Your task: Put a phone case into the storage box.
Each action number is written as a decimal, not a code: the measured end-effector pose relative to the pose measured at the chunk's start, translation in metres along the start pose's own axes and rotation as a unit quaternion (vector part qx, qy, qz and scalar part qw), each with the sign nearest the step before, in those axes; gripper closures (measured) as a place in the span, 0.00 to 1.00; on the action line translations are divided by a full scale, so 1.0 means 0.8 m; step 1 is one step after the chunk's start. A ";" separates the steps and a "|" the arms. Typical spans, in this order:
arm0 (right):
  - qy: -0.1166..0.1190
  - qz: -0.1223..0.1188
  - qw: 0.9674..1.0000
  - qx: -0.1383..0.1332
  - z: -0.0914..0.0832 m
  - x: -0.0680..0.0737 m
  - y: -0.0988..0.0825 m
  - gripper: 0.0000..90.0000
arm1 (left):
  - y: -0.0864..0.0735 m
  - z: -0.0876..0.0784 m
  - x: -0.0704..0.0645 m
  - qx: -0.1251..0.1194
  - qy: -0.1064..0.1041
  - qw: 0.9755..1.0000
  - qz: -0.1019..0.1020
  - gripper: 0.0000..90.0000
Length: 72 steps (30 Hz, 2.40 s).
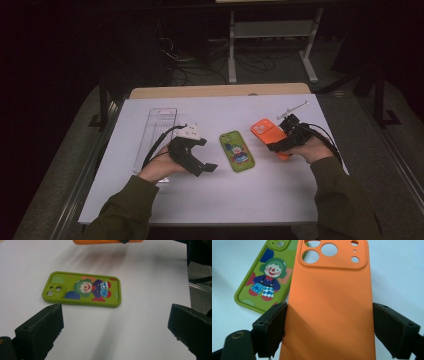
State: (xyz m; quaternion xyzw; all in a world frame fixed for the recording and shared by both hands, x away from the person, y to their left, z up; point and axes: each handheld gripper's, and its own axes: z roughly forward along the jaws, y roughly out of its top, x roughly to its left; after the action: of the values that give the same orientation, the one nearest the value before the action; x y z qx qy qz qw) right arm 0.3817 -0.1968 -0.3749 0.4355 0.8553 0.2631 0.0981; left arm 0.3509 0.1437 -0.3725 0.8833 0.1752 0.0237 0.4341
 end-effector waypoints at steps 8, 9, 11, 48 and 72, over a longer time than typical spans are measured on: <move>0.014 -0.017 1.000 0.003 0.001 0.005 0.001 0.17 | 0.021 0.004 0.010 0.003 -0.016 1.000 0.019 0.00; 0.014 -0.026 1.000 0.004 0.001 0.005 0.001 0.17 | 0.022 0.004 0.011 0.002 -0.017 1.000 0.025 0.00; 0.021 -0.036 0.999 0.006 0.002 0.007 0.001 0.17 | 0.023 0.004 0.012 -0.001 -0.016 0.999 0.032 0.00; 0.152 -0.284 0.947 0.016 0.029 0.122 0.022 0.17 | 0.013 0.008 0.000 0.022 -0.068 0.994 0.089 0.00; 0.196 -0.340 0.920 0.003 0.024 0.156 0.030 0.17 | 0.008 0.040 -0.023 0.080 -0.113 0.980 0.142 0.00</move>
State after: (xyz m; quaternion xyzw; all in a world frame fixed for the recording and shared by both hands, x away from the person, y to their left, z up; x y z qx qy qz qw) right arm 0.3309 -0.0787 -0.3703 0.0587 0.9548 0.2913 0.0106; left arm 0.3417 0.1096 -0.3852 0.9280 -0.0016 -0.0292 0.3715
